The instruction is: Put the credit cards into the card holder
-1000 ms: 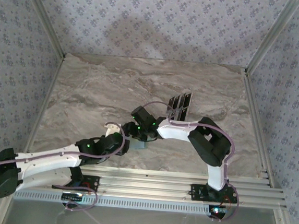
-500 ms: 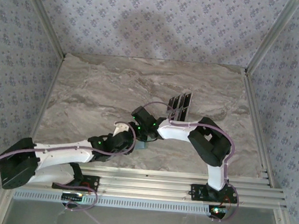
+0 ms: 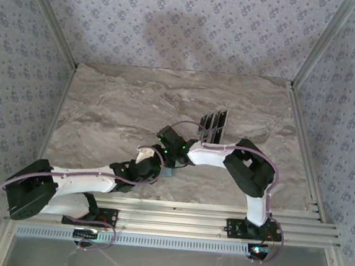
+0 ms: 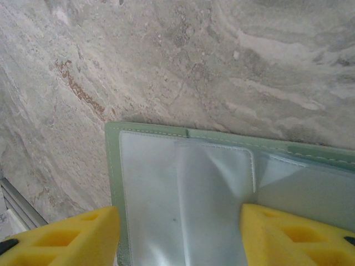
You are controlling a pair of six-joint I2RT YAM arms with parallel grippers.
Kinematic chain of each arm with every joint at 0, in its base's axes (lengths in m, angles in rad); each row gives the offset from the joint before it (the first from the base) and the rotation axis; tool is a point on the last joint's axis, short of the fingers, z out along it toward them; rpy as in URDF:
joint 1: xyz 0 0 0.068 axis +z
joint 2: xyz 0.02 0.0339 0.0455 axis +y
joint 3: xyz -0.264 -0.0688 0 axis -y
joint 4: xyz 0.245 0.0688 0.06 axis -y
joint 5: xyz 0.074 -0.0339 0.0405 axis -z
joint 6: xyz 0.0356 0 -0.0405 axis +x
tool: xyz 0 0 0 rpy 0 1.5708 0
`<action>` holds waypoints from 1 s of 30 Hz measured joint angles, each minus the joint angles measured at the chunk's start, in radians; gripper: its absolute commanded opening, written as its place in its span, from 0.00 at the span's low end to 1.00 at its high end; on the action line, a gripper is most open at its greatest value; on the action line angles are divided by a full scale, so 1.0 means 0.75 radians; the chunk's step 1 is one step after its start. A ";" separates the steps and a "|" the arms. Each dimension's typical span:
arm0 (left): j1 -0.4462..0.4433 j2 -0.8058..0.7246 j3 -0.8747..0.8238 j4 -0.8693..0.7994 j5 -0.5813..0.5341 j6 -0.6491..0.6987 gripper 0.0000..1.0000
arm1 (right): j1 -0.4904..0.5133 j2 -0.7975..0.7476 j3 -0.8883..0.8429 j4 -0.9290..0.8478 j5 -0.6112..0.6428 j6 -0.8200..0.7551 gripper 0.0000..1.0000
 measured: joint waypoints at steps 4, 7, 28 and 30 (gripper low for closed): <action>0.000 0.016 -0.006 0.039 -0.010 -0.015 0.65 | -0.003 -0.002 -0.001 -0.002 0.000 0.001 0.62; 0.000 0.020 -0.016 0.068 -0.012 -0.026 0.64 | -0.007 -0.007 -0.004 -0.004 0.002 0.001 0.62; 0.013 -0.470 -0.193 -0.117 0.014 -0.070 0.81 | -0.017 -0.040 -0.026 -0.023 0.011 -0.001 0.62; 0.013 -0.469 -0.206 -0.112 0.019 -0.070 0.81 | -0.017 -0.040 -0.026 -0.021 0.011 -0.001 0.62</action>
